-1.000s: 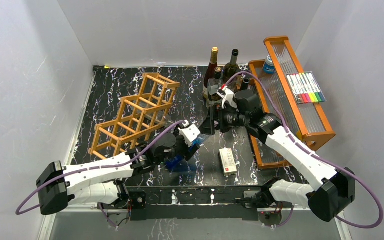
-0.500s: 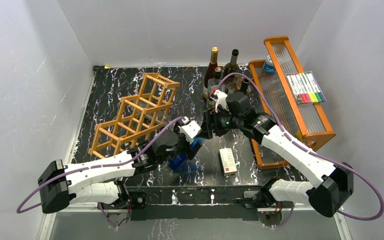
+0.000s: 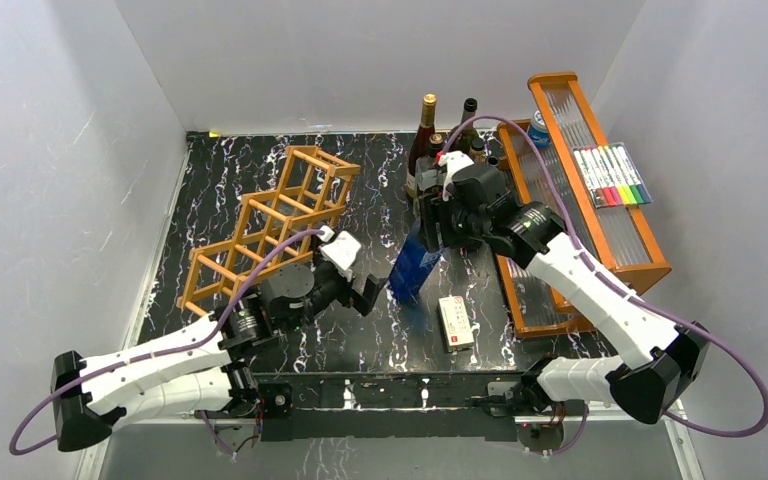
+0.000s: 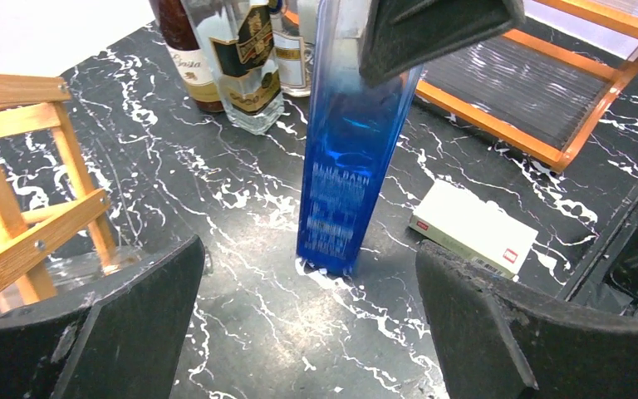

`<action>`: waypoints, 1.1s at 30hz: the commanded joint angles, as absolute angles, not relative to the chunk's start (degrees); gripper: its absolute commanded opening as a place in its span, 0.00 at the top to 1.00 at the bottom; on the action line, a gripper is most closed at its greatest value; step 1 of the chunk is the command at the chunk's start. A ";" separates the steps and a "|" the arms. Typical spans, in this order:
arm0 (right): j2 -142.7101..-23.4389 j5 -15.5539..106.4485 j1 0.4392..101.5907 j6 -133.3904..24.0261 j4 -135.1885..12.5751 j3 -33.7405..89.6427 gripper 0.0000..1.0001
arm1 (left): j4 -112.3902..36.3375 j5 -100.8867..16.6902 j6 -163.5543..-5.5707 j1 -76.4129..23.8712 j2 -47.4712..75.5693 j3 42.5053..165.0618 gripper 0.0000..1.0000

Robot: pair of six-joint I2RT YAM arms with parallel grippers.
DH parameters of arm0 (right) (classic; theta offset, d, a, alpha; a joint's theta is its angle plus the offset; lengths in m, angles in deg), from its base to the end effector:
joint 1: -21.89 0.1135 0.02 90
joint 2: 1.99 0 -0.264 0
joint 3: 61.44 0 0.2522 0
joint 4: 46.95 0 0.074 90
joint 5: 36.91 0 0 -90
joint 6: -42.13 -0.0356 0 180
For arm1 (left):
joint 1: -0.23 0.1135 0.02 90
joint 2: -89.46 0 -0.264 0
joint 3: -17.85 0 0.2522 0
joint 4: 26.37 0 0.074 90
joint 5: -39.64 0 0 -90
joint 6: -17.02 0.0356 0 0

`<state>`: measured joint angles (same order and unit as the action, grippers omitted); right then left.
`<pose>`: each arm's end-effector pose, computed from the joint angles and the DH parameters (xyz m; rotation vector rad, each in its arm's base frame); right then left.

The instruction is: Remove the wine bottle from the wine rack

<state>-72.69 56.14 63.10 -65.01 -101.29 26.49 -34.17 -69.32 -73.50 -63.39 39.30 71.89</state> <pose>0.1976 0.1705 0.3713 -0.4427 2.2204 0.4963 0.1036 -0.1829 0.3259 0.6433 1.5389 -0.5839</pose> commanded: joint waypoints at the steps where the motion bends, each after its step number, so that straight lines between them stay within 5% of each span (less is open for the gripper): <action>1: -72.48 66.47 62.81 -63.59 -94.44 34.22 0.83 | -36.98 -73.09 -73.70 -63.58 42.57 73.55 0.02; 33: -86.87 88.51 62.53 -64.60 -88.65 42.23 0.85 | -48.82 -78.56 -79.13 -63.58 52.43 78.18 0.02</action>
